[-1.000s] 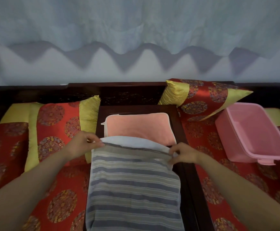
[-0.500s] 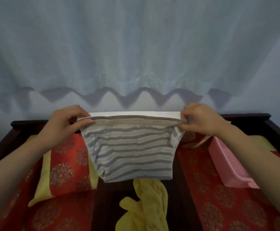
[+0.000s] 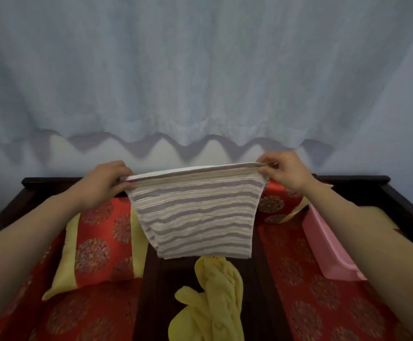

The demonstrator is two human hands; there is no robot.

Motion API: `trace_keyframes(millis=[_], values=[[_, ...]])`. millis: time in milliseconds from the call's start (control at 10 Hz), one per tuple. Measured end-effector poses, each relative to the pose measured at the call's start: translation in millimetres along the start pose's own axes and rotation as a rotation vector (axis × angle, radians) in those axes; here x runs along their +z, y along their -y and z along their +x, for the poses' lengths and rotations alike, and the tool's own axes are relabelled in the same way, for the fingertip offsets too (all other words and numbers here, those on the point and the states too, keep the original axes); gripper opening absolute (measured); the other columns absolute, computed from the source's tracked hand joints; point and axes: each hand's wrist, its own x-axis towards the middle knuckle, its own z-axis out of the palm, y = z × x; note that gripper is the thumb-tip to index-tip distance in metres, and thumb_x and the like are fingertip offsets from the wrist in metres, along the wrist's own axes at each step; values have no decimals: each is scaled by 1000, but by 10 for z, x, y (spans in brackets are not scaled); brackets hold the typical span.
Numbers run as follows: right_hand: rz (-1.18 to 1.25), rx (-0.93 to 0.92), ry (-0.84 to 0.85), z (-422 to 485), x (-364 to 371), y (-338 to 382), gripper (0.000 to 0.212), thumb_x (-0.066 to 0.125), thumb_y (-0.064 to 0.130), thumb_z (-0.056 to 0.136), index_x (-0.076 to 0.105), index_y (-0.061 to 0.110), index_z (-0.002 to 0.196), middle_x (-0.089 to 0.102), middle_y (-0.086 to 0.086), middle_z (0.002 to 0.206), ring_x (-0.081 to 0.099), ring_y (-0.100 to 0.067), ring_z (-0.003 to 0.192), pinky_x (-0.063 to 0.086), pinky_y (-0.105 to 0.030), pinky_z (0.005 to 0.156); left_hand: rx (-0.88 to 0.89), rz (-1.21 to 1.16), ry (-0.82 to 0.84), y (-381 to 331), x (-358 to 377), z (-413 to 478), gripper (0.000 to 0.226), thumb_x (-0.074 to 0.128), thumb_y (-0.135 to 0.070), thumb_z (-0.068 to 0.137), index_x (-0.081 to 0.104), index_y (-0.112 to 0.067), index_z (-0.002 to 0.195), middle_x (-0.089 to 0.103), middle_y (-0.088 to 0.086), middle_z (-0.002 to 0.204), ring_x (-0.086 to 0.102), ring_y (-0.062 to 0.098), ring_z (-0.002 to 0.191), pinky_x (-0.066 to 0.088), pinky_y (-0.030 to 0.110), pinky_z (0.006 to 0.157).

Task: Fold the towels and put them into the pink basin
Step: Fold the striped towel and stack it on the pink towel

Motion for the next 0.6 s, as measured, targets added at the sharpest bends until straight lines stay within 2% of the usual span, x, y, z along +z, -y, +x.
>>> trace_keyframes(millis=[100,200,300,400,500,600], values=[[-45,-63,-52,-102,27,38,9,69,11,84,73,14,91,71,8,78,64,-9,73,50,-35,74,-66,-48,-87,-7,-20,-2,17,62,-28,88,62,-11,85,57,5,80,58,23,75,47,37,67],[121,-18,157,-378,-105,110,14,78,13,77,74,25,81,71,18,74,64,-1,71,50,-25,70,-108,-308,45,-215,-88,-262,21,59,-36,87,62,-15,86,61,-2,73,57,7,66,45,22,60],[322,30,736,-837,-31,140,11,79,10,72,75,12,82,75,0,98,69,-12,92,53,-25,82,-133,-474,444,-427,121,-813,6,68,-23,84,65,-20,80,59,-4,71,53,3,59,40,16,53],[432,190,1051,-1423,469,16,14,68,0,70,69,10,79,71,-17,103,66,-8,85,50,-22,69,-127,-505,729,-647,696,-1436,13,64,-20,76,62,-33,74,61,-14,72,55,-1,66,41,17,60],[365,275,1133,-1967,1095,-124,15,60,18,62,66,16,74,65,8,71,52,0,66,39,-19,59,-217,-454,821,-874,1500,-2027,23,53,-34,74,55,-57,71,57,-30,77,54,-7,80,37,9,69],[193,269,1209,-2376,1543,-260,16,63,14,69,68,8,82,58,27,57,54,8,59,36,-8,59,-328,-485,885,-989,1996,-2348,24,60,-41,81,57,-65,86,60,-32,94,53,-11,94,33,3,73]])
